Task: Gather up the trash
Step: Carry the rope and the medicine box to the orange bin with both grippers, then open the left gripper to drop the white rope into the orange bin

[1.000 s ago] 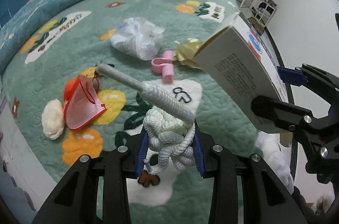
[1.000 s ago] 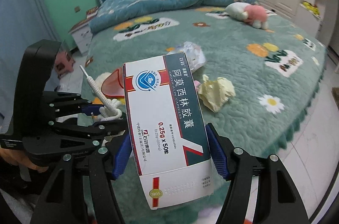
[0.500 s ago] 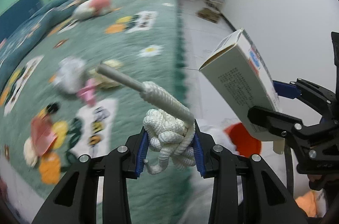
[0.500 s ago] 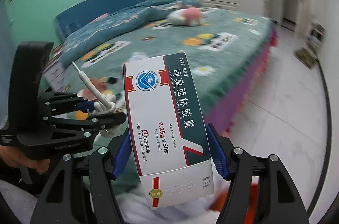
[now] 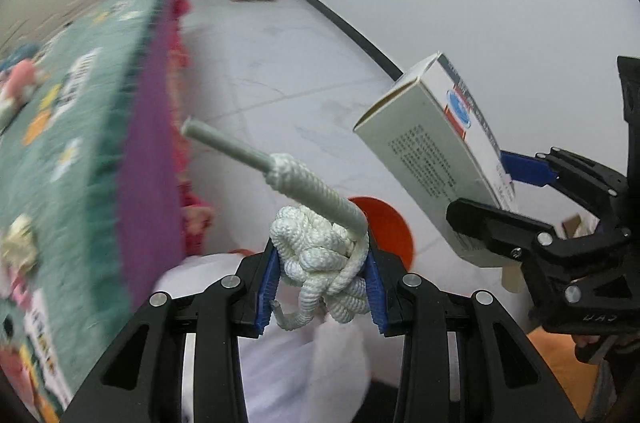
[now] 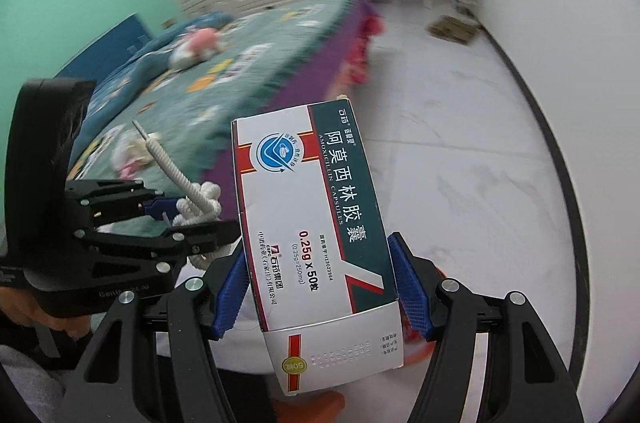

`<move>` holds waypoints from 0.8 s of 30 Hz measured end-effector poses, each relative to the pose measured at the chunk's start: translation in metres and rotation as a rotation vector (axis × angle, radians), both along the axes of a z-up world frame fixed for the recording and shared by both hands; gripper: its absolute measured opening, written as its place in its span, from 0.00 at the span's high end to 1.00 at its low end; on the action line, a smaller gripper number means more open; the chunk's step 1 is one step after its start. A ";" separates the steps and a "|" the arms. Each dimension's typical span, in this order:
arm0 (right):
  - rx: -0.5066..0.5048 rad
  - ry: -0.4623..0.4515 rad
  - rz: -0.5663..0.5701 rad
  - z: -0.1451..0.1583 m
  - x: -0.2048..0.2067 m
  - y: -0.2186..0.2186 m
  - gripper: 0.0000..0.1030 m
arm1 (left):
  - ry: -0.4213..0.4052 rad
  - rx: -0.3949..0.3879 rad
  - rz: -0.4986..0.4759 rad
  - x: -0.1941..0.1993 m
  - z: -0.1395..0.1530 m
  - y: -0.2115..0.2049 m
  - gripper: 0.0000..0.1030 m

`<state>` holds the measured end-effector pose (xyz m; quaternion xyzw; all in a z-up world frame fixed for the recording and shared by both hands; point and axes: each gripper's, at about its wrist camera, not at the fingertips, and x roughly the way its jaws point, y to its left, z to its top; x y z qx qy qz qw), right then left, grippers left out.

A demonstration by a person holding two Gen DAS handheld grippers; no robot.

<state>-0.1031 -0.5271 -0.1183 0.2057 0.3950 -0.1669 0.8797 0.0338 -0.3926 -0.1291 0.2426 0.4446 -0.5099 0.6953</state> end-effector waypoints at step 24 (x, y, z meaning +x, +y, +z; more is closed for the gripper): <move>0.102 0.150 -0.263 -0.089 -0.052 -0.088 0.36 | 0.095 0.228 -0.224 -0.034 -0.119 -0.115 0.42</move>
